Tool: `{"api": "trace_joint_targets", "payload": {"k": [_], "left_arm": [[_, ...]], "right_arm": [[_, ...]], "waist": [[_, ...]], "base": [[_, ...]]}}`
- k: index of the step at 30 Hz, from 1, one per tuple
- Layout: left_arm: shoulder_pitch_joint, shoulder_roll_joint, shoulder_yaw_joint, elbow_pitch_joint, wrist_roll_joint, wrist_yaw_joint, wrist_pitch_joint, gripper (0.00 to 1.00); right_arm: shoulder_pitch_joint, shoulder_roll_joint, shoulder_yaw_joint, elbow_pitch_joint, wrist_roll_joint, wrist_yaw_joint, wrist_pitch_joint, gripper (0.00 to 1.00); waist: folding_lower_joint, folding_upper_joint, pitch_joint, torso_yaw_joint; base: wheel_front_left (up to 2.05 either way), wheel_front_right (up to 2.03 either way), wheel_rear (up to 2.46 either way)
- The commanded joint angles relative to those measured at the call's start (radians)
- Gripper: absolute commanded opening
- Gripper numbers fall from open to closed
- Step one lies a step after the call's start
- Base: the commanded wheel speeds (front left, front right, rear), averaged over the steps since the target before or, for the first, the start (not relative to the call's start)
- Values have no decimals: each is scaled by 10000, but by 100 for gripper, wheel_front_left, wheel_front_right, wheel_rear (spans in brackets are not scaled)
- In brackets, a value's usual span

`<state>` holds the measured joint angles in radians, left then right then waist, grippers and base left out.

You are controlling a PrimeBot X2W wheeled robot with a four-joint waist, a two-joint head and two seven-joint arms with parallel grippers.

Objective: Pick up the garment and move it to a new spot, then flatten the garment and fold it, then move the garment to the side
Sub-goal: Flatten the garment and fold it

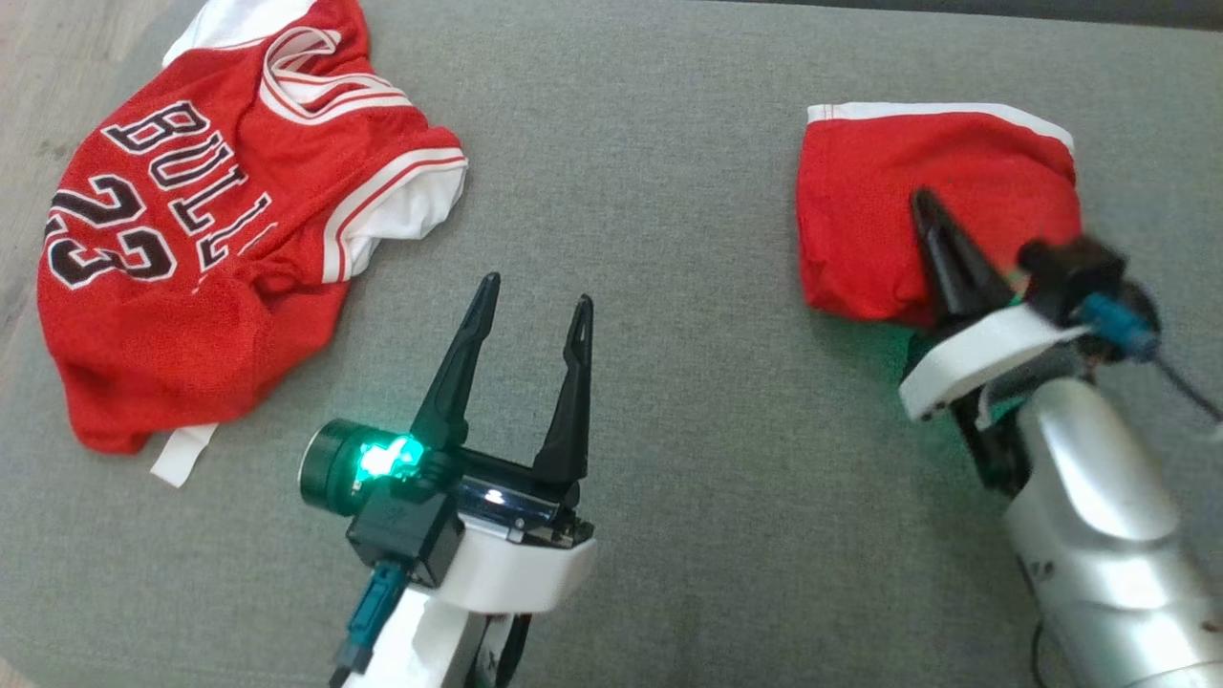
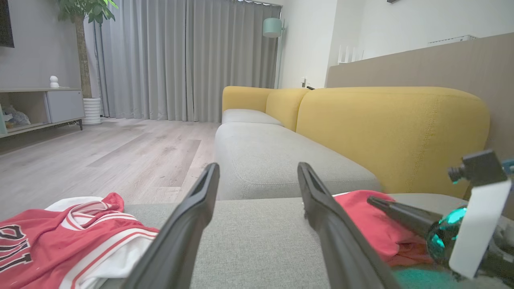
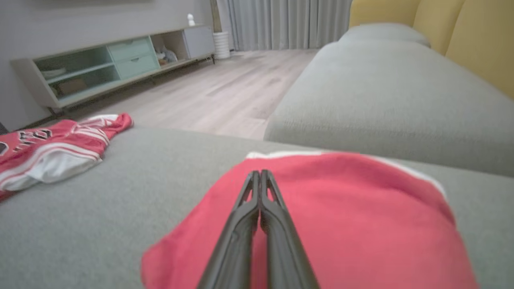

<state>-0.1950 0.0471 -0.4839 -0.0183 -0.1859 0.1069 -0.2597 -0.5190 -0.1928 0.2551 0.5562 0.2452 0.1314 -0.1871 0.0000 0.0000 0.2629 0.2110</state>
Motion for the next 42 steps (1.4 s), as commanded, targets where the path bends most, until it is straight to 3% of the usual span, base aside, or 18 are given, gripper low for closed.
{"api": "trace_joint_targets", "payload": {"k": [1,9,16,17,18,32,42], "left_arm": [[-133,32,234,-307,-44,65,-21,100],[-180,32,331,-160,124,-97,-21,100],[-95,32,515,-166,163,-87,-21,100],[-47,32,593,-170,139,-53,-21,100],[14,32,678,-169,90,-17,-21,100],[1676,31,2276,13,537,326,-21,100],[2894,32,2890,445,1048,21,-21,100]], "right_arm": [[-173,278,153,468,-333,-7,-303,0],[-530,1140,-43,2910,-725,-7,-733,0],[-440,1347,68,2371,-720,-7,-744,0],[-372,1361,57,2113,-747,-7,-744,35],[-280,1373,30,1820,-781,-7,-744,100],[3470,1282,-856,-3150,-1279,-7,-746,100],[5605,1373,-1660,-3912,-1525,-7,-747,100]], "waist": [[0,0,42,1],[0,0,35,-287],[0,0,-100,-623],[0,0,-151,-705],[0,0,-212,-777],[0,0,-1794,-1333],[0,0,-2860,-1421]], "base": [[0,0,0],[0,0,0],[0,0,0],[0,0,0],[0,0,0],[0,0,0],[0,0,0]]}}
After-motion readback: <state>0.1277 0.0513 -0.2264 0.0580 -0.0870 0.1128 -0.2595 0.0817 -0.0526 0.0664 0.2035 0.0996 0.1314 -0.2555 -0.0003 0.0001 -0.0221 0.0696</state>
